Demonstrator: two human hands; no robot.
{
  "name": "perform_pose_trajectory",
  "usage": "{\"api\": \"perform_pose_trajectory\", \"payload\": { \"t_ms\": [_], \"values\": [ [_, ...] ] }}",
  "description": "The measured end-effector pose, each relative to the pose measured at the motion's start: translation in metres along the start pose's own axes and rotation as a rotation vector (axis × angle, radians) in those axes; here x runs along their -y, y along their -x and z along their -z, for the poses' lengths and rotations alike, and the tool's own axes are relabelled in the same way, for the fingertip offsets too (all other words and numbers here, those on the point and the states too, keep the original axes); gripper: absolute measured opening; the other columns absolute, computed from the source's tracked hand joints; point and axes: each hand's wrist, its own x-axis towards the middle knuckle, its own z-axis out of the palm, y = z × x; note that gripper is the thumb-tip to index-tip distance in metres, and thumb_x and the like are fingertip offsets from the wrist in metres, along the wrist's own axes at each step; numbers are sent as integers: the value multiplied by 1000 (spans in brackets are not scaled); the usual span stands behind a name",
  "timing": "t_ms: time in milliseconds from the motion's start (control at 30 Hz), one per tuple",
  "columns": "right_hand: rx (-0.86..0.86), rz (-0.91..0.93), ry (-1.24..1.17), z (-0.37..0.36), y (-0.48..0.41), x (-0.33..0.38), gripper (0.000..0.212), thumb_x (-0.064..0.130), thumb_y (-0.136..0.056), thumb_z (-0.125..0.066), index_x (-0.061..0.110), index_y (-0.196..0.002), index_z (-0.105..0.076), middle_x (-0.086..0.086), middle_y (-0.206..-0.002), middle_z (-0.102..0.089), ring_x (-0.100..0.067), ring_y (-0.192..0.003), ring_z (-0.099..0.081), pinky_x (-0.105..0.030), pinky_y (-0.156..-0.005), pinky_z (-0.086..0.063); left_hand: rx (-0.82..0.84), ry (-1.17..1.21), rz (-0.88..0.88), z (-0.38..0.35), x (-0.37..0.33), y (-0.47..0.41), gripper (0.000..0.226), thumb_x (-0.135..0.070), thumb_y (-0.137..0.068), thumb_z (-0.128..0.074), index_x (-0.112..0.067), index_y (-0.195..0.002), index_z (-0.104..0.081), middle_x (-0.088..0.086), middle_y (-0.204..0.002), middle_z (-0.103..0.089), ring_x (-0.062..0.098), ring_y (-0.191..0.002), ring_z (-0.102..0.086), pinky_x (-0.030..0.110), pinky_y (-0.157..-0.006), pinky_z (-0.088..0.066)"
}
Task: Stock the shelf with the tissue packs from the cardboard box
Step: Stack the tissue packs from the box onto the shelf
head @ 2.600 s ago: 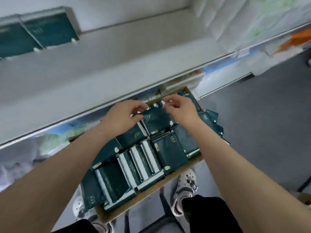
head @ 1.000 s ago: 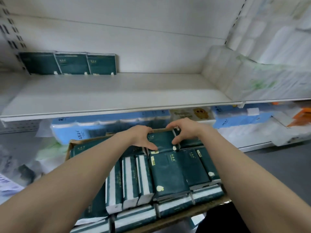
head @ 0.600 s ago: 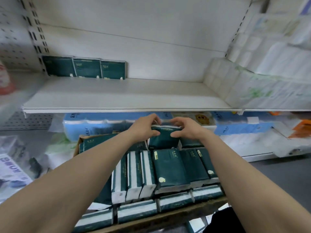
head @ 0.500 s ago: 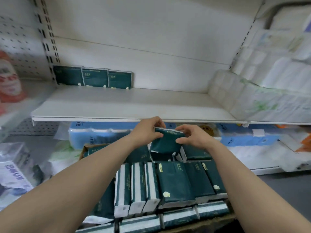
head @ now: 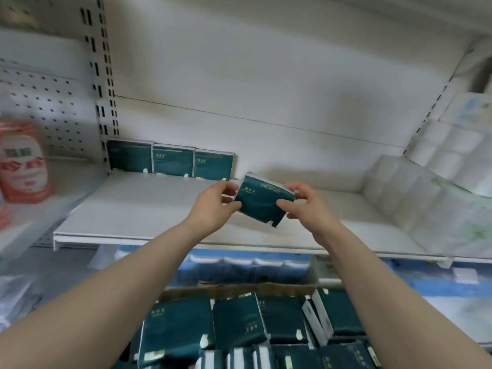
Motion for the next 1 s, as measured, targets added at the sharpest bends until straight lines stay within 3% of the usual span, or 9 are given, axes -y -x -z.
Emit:
{"api": "perform_pose_trajectory", "payload": {
  "t_ms": [200, 367, 533, 633, 767, 867, 1000],
  "values": [
    [-91, 12, 32, -21, -56, -18, 33, 9, -88, -68, 37, -106, -63, -6, -100, -65, -28, -94, -64, -41, -85, -56, 3, 46, 38, -16, 27, -37, 33, -15, -93, -60, -17, -125, -55, -3, -120, -61, 16, -102, -63, 26, -87, -45],
    [-204, 59, 68, -39, -101, -35, 37, 12, -89, -64, 34, -118, -60, -5, -110, -61, -20, -91, -62, -20, -67, -47, -25, 96, 53, -33, 48, -71, 40, -13, -94, -56, -19, -134, -52, -5, -125, -58, 14, -108, -61, 23, -89, -42],
    [-273, 84, 19, -56, -133, -42, 49, 10, -90, -64, 26, -134, -47, 1, -108, -59, -9, -89, -59, -16, -72, -46, -70, 172, 81, -43, 61, -102, 41, -9, -93, -55, -24, -131, -51, -6, -123, -60, 14, -110, -60, 31, -98, -47],
    [-315, 109, -87, -66, -143, -50, 51, 2, -87, -64, 20, -130, -44, 9, -100, -59, -13, -94, -62, -18, -78, -49, -109, 145, 79, -47, 67, -119, 45, -6, -91, -58, -21, -131, -47, -4, -121, -61, 19, -111, -60, 36, -103, -45],
    [-338, 111, -141, -76, -150, -68, 42, -2, -85, -64, 21, -116, -48, 9, -108, -62, -15, -107, -64, -22, -88, -53, -79, 14, 57, -50, 74, -126, 48, -5, -90, -56, -18, -135, -48, -4, -122, -61, 18, -118, -58, 25, -100, -42],
    [-344, 115, -97, -77, -149, -75, 41, 2, -85, -66, 18, -119, -50, 7, -110, -60, -13, -105, -60, -1, -71, -43, -81, -161, 16, -52, 74, -126, 53, -6, -90, -54, -18, -141, -44, 6, -127, -49, 24, -116, -53, 18, -89, -34],
    [-341, 89, -83, -77, -152, -78, 38, 5, -85, -68, 20, -116, -50, 5, -105, -64, -10, -91, -62, -1, -64, -42, -85, -261, 1, -55, 74, -127, 46, -6, -89, -52, -14, -134, -47, 10, -118, -49, 28, -103, -56, 24, -85, -40]
  ]
}}
